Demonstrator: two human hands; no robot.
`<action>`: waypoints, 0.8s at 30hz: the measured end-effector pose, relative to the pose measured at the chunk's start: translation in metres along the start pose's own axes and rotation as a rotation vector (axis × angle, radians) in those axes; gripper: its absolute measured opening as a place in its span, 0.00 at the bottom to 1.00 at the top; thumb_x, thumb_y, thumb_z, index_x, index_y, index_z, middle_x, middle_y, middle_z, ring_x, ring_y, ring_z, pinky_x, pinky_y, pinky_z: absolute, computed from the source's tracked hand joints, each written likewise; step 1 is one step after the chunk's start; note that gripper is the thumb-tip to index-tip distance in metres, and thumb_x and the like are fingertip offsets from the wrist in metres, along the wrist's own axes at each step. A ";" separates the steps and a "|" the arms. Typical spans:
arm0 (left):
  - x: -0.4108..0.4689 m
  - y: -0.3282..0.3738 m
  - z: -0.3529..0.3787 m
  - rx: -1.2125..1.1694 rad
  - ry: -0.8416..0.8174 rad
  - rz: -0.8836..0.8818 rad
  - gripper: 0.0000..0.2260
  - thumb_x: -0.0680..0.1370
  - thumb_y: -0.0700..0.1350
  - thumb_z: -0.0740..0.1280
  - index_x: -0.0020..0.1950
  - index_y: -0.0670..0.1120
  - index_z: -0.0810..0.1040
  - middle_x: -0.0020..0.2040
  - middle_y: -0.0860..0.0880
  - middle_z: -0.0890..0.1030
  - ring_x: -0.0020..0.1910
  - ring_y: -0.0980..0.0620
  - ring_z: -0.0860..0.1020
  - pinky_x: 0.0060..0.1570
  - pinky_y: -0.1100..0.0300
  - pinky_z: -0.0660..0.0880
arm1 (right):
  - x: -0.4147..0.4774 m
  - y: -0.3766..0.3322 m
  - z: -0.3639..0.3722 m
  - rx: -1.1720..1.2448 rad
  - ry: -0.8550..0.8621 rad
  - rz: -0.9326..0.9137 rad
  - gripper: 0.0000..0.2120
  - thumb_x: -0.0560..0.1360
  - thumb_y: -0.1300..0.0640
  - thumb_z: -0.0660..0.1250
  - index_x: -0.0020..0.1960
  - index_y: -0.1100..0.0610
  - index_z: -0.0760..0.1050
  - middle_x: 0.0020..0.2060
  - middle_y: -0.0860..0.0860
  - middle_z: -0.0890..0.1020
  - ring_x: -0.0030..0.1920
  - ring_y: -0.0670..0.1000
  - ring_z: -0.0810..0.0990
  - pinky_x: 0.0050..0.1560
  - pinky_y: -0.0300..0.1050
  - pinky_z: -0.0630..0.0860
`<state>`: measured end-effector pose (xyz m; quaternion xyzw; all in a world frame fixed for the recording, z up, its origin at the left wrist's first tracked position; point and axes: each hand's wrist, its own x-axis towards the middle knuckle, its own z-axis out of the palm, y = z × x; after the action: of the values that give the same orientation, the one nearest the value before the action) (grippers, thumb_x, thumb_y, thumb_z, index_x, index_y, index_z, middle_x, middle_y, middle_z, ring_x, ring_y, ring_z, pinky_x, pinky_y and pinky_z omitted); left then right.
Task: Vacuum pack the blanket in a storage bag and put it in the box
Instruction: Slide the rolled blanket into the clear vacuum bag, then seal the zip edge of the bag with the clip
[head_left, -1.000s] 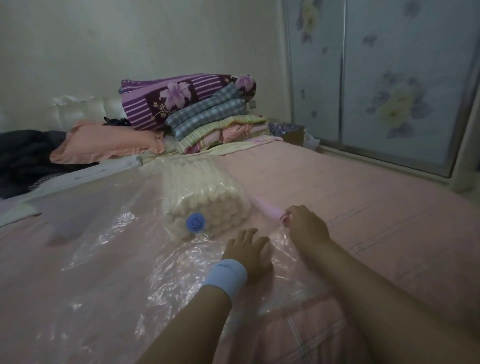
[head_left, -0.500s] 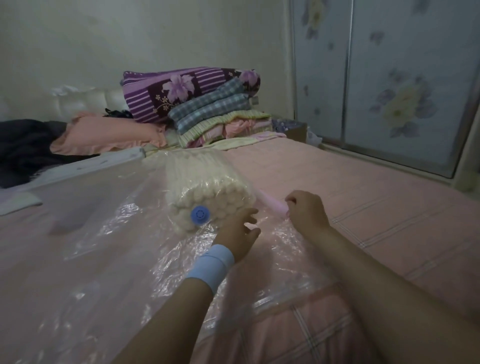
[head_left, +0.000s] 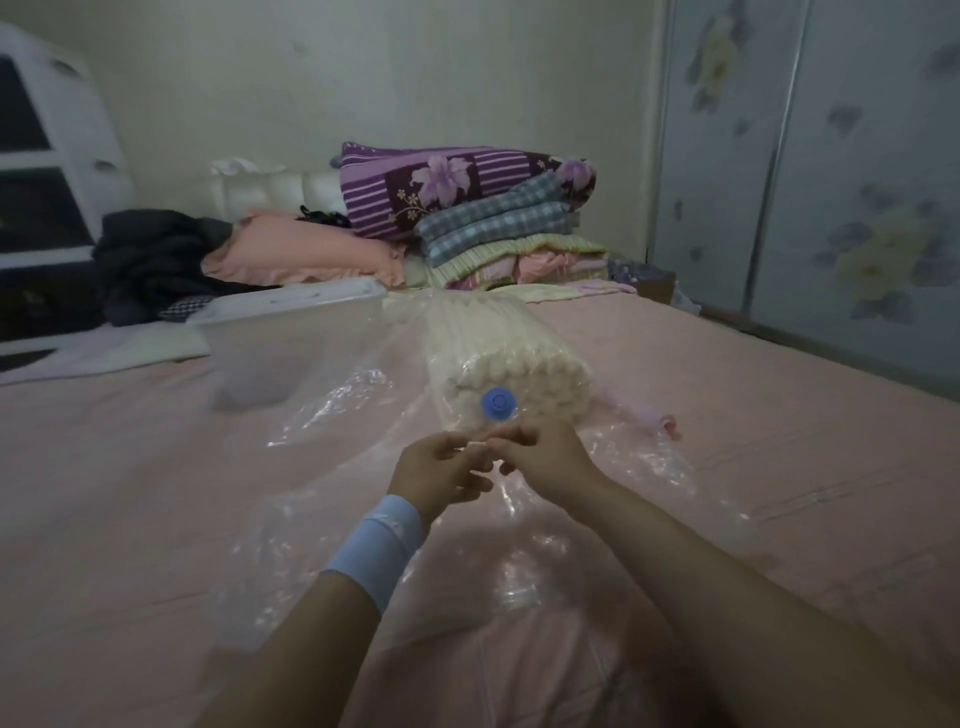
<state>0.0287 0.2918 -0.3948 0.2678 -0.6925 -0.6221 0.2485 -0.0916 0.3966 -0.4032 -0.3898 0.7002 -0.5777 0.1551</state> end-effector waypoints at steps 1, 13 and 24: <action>0.001 -0.006 -0.015 0.046 0.011 0.001 0.05 0.77 0.41 0.69 0.51 0.42 0.80 0.41 0.43 0.83 0.32 0.48 0.80 0.32 0.59 0.76 | 0.005 0.003 0.013 -0.114 -0.024 -0.012 0.08 0.77 0.53 0.71 0.54 0.53 0.85 0.47 0.48 0.86 0.47 0.47 0.84 0.50 0.40 0.78; 0.078 -0.060 -0.086 0.874 -0.039 0.118 0.07 0.77 0.46 0.68 0.42 0.57 0.75 0.60 0.46 0.75 0.63 0.44 0.72 0.65 0.56 0.65 | 0.072 0.071 0.050 -1.110 -0.293 0.061 0.40 0.74 0.23 0.51 0.75 0.30 0.30 0.73 0.48 0.21 0.78 0.56 0.28 0.69 0.80 0.38; 0.046 -0.069 -0.123 0.983 0.035 0.064 0.01 0.77 0.44 0.67 0.46 0.49 0.79 0.58 0.44 0.75 0.60 0.43 0.73 0.62 0.54 0.68 | 0.067 0.052 0.067 -1.385 -0.182 -0.083 0.41 0.76 0.32 0.54 0.82 0.48 0.44 0.80 0.60 0.36 0.79 0.62 0.35 0.73 0.75 0.38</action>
<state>0.0822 0.1649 -0.4504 0.3424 -0.9076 -0.2093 0.1231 -0.1094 0.3032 -0.4550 -0.4723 0.8759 0.0311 -0.0932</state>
